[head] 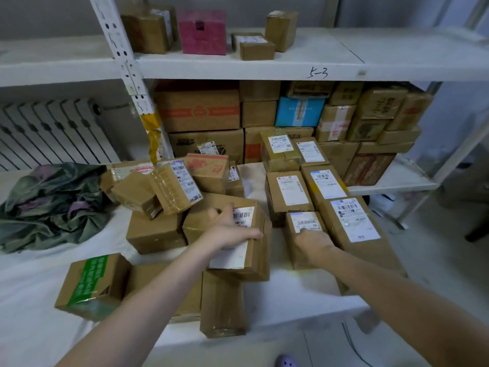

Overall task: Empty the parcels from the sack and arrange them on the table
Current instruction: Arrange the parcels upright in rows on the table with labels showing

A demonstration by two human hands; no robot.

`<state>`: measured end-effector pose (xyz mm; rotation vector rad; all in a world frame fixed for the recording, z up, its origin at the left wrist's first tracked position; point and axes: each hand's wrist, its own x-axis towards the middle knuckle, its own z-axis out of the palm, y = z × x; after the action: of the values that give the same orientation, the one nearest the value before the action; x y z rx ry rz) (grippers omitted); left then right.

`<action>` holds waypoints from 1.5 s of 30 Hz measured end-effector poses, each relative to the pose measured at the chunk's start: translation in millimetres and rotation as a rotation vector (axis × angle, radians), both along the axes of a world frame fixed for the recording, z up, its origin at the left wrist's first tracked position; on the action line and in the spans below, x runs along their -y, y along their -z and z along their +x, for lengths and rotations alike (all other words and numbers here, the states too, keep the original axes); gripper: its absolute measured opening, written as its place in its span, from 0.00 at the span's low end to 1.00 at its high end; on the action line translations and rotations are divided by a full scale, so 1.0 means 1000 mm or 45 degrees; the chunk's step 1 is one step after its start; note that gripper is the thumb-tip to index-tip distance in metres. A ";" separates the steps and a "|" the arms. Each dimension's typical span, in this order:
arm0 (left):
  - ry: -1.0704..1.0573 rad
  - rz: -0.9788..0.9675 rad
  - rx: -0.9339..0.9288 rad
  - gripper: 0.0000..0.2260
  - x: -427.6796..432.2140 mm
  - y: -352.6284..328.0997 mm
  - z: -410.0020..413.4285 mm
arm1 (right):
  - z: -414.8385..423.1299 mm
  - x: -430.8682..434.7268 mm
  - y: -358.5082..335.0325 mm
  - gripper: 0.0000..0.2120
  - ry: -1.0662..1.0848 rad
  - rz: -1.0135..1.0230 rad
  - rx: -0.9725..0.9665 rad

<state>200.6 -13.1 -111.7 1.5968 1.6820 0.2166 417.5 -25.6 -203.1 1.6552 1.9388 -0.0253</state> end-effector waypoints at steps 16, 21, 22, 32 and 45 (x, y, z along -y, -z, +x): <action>-0.219 -0.150 0.284 0.43 0.008 0.033 0.036 | -0.010 -0.015 -0.039 0.17 1.273 -0.233 -1.798; -0.225 -0.105 0.267 0.52 0.005 0.043 0.052 | -0.001 -0.020 -0.037 0.44 1.286 -0.275 -1.870; -0.170 -0.070 0.269 0.54 0.003 0.044 0.055 | 0.001 -0.023 -0.038 0.47 1.220 -0.272 -1.810; -0.361 -0.266 0.480 0.25 -0.012 0.060 0.041 | -0.007 -0.054 -0.022 0.40 1.265 -0.055 -1.718; -0.124 -0.208 -0.208 0.14 -0.023 0.077 0.041 | -0.015 -0.063 -0.015 0.23 0.714 0.029 -1.239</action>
<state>241.7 10.0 -188.6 1.4452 1.8544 -0.0038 402.2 37.7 -187.9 2.4070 1.9635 -1.2218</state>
